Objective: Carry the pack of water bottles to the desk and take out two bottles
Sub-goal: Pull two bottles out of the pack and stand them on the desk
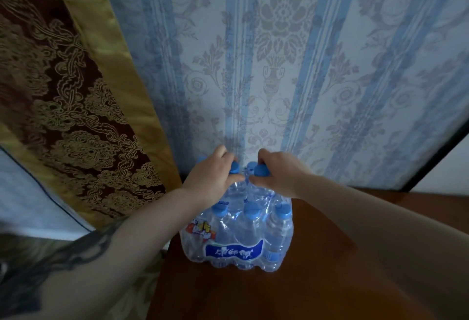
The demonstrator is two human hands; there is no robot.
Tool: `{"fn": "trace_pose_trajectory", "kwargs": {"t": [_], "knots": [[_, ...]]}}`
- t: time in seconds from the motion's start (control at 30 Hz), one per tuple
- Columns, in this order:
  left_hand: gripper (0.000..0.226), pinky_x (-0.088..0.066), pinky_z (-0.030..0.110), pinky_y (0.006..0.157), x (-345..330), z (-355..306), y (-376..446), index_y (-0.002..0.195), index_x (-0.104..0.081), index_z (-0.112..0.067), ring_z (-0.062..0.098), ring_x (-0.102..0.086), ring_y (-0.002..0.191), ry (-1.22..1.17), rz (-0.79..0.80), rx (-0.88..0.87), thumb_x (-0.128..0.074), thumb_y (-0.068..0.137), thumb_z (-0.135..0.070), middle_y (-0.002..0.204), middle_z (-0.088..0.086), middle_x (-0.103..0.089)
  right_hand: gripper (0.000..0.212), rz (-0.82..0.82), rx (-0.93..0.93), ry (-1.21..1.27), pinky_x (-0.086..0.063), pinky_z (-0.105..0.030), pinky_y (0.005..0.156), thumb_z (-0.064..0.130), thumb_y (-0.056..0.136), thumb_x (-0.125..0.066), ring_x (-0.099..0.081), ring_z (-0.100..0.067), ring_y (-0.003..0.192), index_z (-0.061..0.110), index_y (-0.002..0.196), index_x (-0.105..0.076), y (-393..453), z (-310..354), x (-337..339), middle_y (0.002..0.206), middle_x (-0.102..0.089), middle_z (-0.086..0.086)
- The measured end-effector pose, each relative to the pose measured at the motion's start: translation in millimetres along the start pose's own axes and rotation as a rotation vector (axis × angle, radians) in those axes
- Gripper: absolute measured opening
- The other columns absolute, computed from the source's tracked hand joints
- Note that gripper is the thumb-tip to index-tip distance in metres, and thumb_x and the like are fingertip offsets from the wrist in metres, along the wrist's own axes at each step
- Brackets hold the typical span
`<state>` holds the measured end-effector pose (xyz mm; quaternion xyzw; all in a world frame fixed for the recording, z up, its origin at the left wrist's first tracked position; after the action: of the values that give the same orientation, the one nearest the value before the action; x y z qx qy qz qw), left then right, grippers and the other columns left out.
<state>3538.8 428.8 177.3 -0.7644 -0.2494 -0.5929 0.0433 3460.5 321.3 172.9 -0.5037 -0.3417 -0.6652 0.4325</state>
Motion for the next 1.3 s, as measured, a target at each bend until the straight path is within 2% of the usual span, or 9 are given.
{"fn": "trace_pose_trajectory", "kwargs": {"t": [0.17, 0.33, 0.43, 0.6, 0.7, 0.93, 1.07, 1.17, 1.3], "knots": [[0.041, -0.047, 0.034, 0.068, -4.5, 3.2, -1.9, 0.114, -0.052, -0.011, 0.022, -0.058, 0.081, -0.045, -0.004, 0.024, -0.056, 0.09, -0.044, 0.109, 0.004, -0.047, 0.036, -0.061, 0.032, 0.029, -0.031, -0.029, 0.045, 0.047, 0.082, -0.066, -0.051, -0.021, 0.063, 0.021, 0.085, -0.04, -3.7, 6.5, 4.2, 0.07, -0.054, -0.001], [0.017, -0.04, 0.025, 0.064, -16.8, 18.3, 1.1, 0.094, -0.046, -0.017, 0.018, -0.057, 0.077, -0.155, 0.092, 0.1, -0.054, 0.093, -0.032, 0.088, 0.003, -0.057, 0.034, -0.189, 0.048, 0.116, -0.025, -0.028, 0.043, 0.038, 0.081, -0.068, -0.042, -0.012, 0.051, 0.018, 0.083, -0.041, -3.1, 21.0, 23.3, 0.059, -0.044, 0.005], [0.021, -0.029, 0.016, 0.055, -18.7, 19.9, 1.6, 0.087, -0.043, -0.021, 0.008, -0.047, 0.064, -0.175, 0.028, 0.108, -0.058, 0.089, -0.035, 0.071, -0.009, -0.048, 0.035, -0.242, 0.055, 0.133, -0.025, -0.029, 0.043, 0.036, 0.079, -0.069, -0.04, -0.013, 0.05, 0.017, 0.081, -0.04, -3.2, 23.8, 36.7, 0.058, -0.043, 0.005], [0.028, -0.03, 0.026, 0.05, -18.8, 25.6, -3.5, 0.079, -0.04, -0.024, 0.007, -0.045, 0.059, -0.268, -0.073, 0.232, -0.06, 0.082, -0.043, 0.065, -0.008, -0.046, 0.034, -0.253, 0.03, 0.115, -0.024, -0.028, 0.042, 0.039, 0.081, -0.067, -0.04, -0.012, 0.049, 0.019, 0.082, -0.04, -6.6, 20.0, 36.5, 0.058, -0.044, 0.005], [0.031, -0.028, 0.026, 0.045, -10.5, 26.1, -11.7, 0.076, -0.045, -0.019, 0.006, -0.045, 0.052, -0.333, -0.22, 0.373, -0.065, 0.079, -0.042, 0.06, -0.006, -0.05, 0.035, -0.281, 0.023, 0.144, -0.025, -0.027, 0.042, 0.042, 0.083, -0.065, -0.04, -0.01, 0.048, 0.021, 0.084, -0.038, -11.1, 18.6, 31.8, 0.057, -0.044, 0.007], [0.031, -0.026, 0.019, 0.043, -12.9, 22.1, -29.1, 0.085, -0.052, -0.014, 0.006, -0.047, 0.051, -0.461, -0.292, 0.476, -0.068, 0.081, -0.04, 0.067, -0.004, -0.057, 0.038, -0.34, 0.059, 0.2, -0.028, -0.025, 0.04, 0.044, 0.082, -0.07, -0.041, -0.006, 0.048, 0.021, 0.083, -0.04, -21.6, 19.4, 31.2, 0.058, -0.045, 0.01], [0.028, -0.03, 0.016, 0.04, -14.8, 23.0, -28.8, 0.085, -0.05, -0.017, 0.004, -0.048, 0.054, -0.41, -0.239, 0.423, -0.066, 0.083, -0.04, 0.065, -0.007, -0.054, 0.036, -0.466, 0.047, 0.327, -0.027, -0.016, 0.039, 0.027, 0.072, -0.079, -0.039, -0.006, 0.045, 0.017, 0.074, -0.045, -24.0, 24.1, 52.8, 0.052, -0.044, 0.009], [0.028, -0.04, 0.007, 0.046, -14.8, 24.0, -25.3, 0.084, -0.049, -0.015, 0.003, -0.048, 0.051, -0.426, -0.226, 0.395, -0.068, 0.082, -0.036, 0.061, -0.008, -0.052, 0.031, -0.595, 0.039, 0.425, -0.033, -0.021, 0.044, 0.019, 0.065, -0.08, -0.041, -0.01, 0.047, 0.012, 0.07, -0.05, -32.3, 30.0, 82.3, 0.054, -0.052, 0.0], [0.031, -0.03, 0.018, 0.041, -14.7, 26.0, -25.3, 0.084, -0.05, -0.012, 0.011, -0.051, 0.053, -0.405, -0.234, 0.388, -0.068, 0.082, -0.037, 0.063, -0.003, -0.055, 0.027, -0.805, -0.028, 0.513, -0.031, -0.013, 0.041, 0.026, 0.06, -0.076, -0.041, -0.005, 0.044, 0.015, 0.066, -0.052, -52.6, 24.7, 139.4, 0.05, -0.049, 0.003]]}}
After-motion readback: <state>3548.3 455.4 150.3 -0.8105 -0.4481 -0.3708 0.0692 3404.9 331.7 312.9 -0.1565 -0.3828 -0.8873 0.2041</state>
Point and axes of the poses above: each hand's wrist, its own y-axis towards the middle knuckle, its own x-axis out of the back of the hand, z = x × y, the point moved 8 cm from there along y, towards the middle knuckle
